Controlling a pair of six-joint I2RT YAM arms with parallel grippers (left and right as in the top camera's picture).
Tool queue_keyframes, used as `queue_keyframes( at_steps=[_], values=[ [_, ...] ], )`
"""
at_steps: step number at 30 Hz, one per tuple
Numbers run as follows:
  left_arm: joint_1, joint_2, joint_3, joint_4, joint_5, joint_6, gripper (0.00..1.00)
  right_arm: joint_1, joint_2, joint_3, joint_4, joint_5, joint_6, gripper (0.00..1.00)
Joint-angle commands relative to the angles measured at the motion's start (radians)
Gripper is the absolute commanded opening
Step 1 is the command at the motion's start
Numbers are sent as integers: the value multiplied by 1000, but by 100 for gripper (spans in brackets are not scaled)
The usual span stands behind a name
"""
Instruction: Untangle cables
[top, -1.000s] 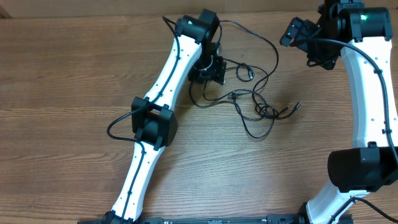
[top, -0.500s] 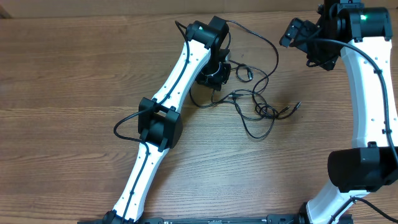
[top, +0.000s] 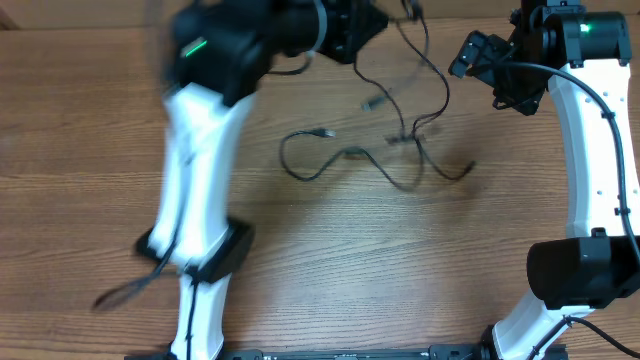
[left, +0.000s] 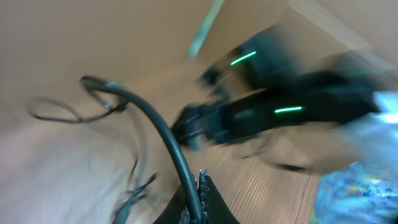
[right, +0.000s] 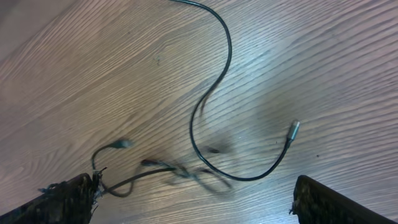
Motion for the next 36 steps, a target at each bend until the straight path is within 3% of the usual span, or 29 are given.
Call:
queue_keyframes(
  at_steps=[1, 3, 6, 7, 11, 19, 22, 28, 36],
  values=[
    [-4, -119, 27, -15, -40, 19, 4, 3, -18, 7, 5, -130, -70, 100],
    [-4, -122, 27, -18, -40, 13, 4, 3, -18, 8, 13, -274, -156, 100],
    [-4, -122, 27, -2, 19, -101, 4, 2, -18, 8, 18, -454, -264, 100],
    [-4, -122, 27, 10, 36, -100, 4, 1, -18, 8, 20, -474, -270, 100],
    [-5, -115, 12, -32, -202, -97, 4, 1, -18, 8, 31, -496, -271, 100],
    [-10, -115, 4, -31, -142, -116, 4, 1, -18, 8, 27, -668, -368, 100],
    [-10, -116, 5, 12, -27, -100, 4, 2, -18, 8, 28, -628, -367, 100],
    [-3, -116, 5, 91, 136, -124, 4, 21, -18, 7, 6, -324, -362, 100],
    [12, -124, 6, 251, 263, -190, 4, 21, -18, 7, -15, -227, -364, 99]
  ],
)
